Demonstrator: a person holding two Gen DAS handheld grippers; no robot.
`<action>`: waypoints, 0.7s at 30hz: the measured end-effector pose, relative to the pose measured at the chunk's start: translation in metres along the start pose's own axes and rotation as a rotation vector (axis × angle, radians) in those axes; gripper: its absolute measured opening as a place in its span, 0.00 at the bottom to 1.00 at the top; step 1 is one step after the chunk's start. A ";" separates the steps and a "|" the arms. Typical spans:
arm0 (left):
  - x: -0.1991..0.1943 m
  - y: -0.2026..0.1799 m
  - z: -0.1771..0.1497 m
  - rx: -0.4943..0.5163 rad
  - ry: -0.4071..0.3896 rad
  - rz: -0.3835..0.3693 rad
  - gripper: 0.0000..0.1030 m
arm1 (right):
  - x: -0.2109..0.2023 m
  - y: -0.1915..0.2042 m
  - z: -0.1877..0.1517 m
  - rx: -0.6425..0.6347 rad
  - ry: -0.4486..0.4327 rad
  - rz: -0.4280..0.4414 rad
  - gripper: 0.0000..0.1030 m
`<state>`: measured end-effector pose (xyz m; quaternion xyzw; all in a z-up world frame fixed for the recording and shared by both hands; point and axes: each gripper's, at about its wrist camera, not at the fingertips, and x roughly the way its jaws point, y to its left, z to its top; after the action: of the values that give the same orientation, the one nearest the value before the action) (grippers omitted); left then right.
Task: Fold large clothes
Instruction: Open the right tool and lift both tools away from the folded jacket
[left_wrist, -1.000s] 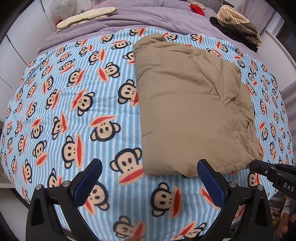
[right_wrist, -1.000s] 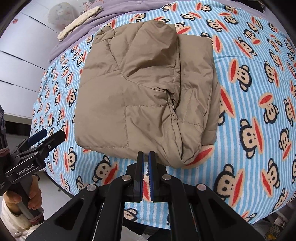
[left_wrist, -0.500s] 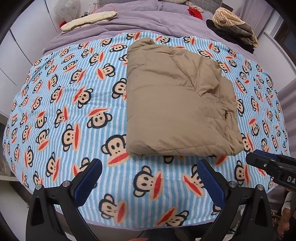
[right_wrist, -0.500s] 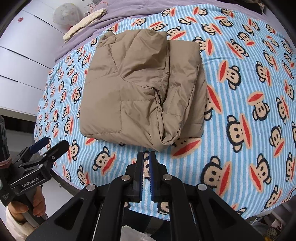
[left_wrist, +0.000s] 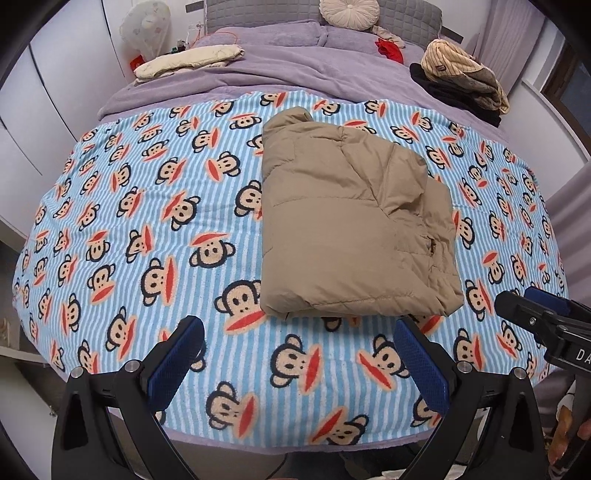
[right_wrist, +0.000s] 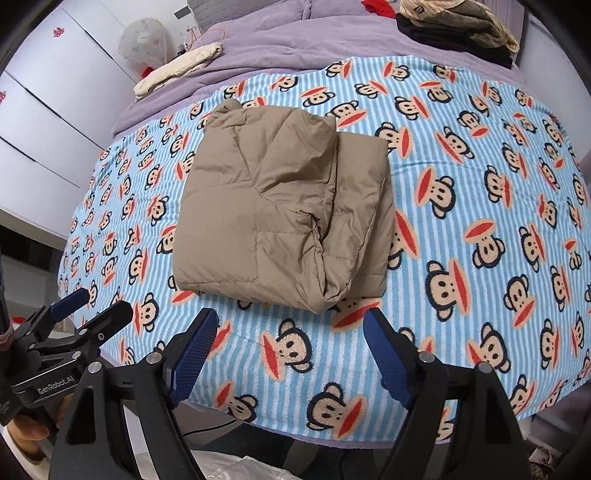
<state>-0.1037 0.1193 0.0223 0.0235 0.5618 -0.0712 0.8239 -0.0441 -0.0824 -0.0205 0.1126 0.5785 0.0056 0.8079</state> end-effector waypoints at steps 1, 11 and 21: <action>-0.003 0.000 0.001 0.002 -0.010 0.008 1.00 | -0.004 0.000 0.001 0.003 -0.019 -0.009 0.84; -0.028 -0.002 0.017 0.004 -0.088 0.032 1.00 | -0.035 0.007 0.012 0.009 -0.154 -0.070 1.00; -0.058 -0.004 0.029 -0.009 -0.193 0.063 1.00 | -0.065 0.023 0.025 -0.042 -0.258 -0.123 1.00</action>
<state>-0.0979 0.1168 0.0870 0.0304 0.4790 -0.0445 0.8761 -0.0397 -0.0731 0.0523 0.0597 0.4752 -0.0465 0.8766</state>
